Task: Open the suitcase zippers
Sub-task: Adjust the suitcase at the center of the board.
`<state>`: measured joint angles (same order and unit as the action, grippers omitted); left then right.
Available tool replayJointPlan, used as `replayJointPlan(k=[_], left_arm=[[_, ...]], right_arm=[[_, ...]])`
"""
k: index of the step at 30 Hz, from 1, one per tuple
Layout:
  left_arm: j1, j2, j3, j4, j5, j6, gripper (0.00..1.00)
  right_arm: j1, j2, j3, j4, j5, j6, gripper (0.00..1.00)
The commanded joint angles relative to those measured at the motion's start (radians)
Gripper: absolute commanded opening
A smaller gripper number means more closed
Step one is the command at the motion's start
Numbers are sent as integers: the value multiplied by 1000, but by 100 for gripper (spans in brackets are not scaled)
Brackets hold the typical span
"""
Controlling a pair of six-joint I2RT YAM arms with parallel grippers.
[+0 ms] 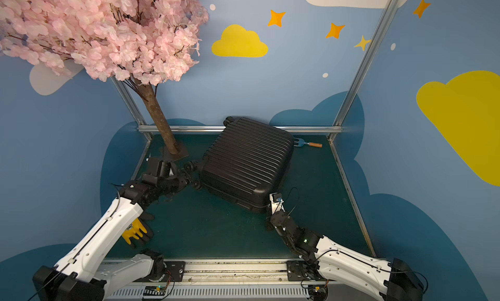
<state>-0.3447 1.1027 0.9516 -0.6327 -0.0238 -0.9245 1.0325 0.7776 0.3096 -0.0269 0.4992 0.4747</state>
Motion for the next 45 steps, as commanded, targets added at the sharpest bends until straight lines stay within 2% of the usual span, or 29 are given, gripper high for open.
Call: replayJointPlan(k=[1,7,17,28,35,39,42,45], left_arm=[[-72,47,-103,185,73,-139,66],[-123,145,-136,348,82,-219,61],[-134,287,-118,537,127,-272,66],[-138,225,-144,631,134,-294,70],[-132,277,-148,692,165,-318,71],[-133,328,-122,681,160,-312,76],[-135,376,-88,603,125,-316,78],[-140,423,-47,467,83,-341,72]], right_arm=[[23,27,58,106,-3,13,0],[57,37,70,95,24,22,0],[99,13,73,52,48,34,0],[106,87,47,91,-15,63,0],[109,178,76,132,-73,64,0],[113,221,83,143,-98,77,0],[122,242,85,150,-107,86,0],[133,249,88,149,-105,89,0]])
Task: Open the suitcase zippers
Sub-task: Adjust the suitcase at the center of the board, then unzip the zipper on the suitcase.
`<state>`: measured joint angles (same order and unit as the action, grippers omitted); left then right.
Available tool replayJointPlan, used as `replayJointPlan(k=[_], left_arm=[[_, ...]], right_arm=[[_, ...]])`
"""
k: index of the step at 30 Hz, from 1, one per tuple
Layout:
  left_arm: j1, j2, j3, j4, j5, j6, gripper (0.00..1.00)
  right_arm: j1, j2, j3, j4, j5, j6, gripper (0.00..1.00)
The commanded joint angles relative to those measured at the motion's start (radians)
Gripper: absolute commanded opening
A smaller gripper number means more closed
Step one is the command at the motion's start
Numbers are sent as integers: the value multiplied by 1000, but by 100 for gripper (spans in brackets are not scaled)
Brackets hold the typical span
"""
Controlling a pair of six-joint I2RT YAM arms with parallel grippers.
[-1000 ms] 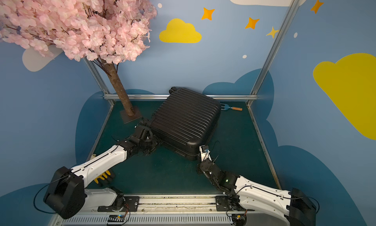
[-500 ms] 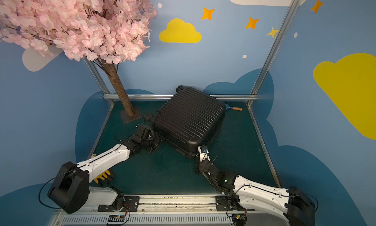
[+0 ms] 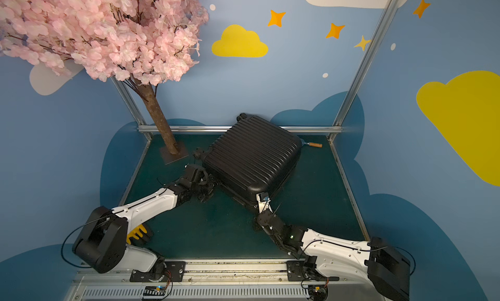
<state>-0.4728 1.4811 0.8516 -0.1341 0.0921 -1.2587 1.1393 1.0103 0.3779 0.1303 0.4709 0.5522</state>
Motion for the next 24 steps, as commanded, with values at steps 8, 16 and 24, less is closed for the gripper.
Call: replayJointPlan(k=[8,16,24], left_arm=[[-26,90,71,-110,-126,14,57],[-23,195,200,-176,-148,62,37],[21,199,272,-256,-155,104,2]], right_arm=[[28,7,31,-31,-70,-30,0],[26,-34,44,-124,-7,-61,0],[20,-126,108,-446,150,60,0]])
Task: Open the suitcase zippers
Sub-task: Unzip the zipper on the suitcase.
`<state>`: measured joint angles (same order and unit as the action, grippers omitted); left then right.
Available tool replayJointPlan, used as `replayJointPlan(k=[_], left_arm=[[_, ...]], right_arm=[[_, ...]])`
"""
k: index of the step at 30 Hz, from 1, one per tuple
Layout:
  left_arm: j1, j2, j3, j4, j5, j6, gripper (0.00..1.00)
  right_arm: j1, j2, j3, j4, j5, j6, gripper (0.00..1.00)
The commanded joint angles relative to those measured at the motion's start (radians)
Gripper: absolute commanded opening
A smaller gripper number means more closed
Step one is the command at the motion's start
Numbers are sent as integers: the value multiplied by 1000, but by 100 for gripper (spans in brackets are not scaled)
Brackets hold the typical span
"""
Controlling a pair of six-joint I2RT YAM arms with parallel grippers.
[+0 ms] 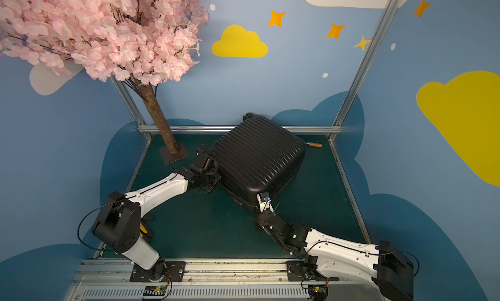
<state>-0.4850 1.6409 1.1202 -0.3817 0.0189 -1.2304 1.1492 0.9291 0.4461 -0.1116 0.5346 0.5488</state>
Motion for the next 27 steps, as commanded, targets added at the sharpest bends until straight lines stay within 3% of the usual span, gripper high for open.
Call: replayJointPlan(k=[1,7,14,20,27], left_arm=[[38,36,6,-14,-84,82,2],[56,25,2,-40,-76,135,2],[76,-16,9,-134,-52,259,2],[109,-22,11,-220,-19,385,2],[123,-55,-3,-256,-33,544,2]], right_arm=[[10,-57,42,-242,113,86,0],[-36,-147,13,-260,197,64,0],[-209,-208,-58,-3,181,-170,0],[-418,-107,-74,218,58,-270,0],[-617,44,-28,363,21,-311,0]])
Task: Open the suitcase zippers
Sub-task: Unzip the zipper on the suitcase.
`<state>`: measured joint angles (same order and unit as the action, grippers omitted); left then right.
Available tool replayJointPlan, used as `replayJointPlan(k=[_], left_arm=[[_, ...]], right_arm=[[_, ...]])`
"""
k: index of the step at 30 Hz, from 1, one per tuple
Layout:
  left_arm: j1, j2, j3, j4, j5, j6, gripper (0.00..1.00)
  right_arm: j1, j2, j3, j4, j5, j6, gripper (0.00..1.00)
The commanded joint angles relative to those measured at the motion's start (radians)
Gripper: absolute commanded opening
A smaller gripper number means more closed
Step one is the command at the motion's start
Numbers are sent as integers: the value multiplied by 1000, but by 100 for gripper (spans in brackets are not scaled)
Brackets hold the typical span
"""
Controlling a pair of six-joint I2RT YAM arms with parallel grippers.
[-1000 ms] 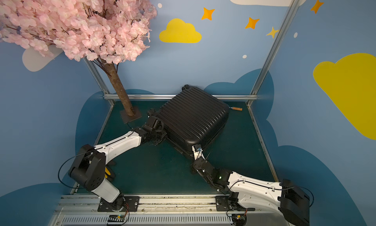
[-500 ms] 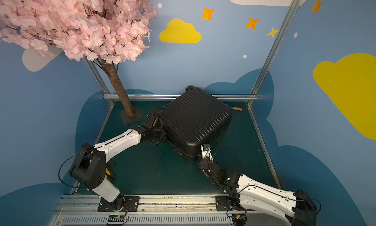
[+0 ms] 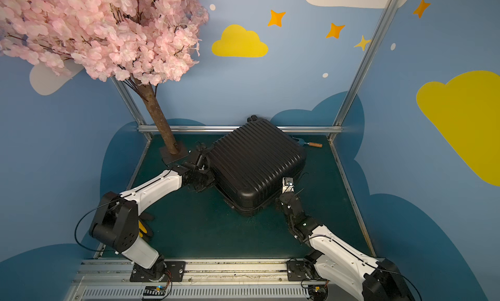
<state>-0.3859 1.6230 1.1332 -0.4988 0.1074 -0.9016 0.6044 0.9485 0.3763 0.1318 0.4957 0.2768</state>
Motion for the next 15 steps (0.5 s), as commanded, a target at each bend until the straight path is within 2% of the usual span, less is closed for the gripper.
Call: replayJointPlan(k=[1,6,11,15], left_arm=[[24,-45,-16,-144,-139,239,2],[55,-76,-23,-121,-271,373,2],[105,-4,23,-115,-336,468,2],[137,-7,7,-50,-241,553,2]], right_arm=[[-99,40,51,129,45,-39,0],[-242,97,99,161,-35,-5,0],[-348,141,112,238,-73,-21,0],[-431,189,140,247,-158,-50,0]])
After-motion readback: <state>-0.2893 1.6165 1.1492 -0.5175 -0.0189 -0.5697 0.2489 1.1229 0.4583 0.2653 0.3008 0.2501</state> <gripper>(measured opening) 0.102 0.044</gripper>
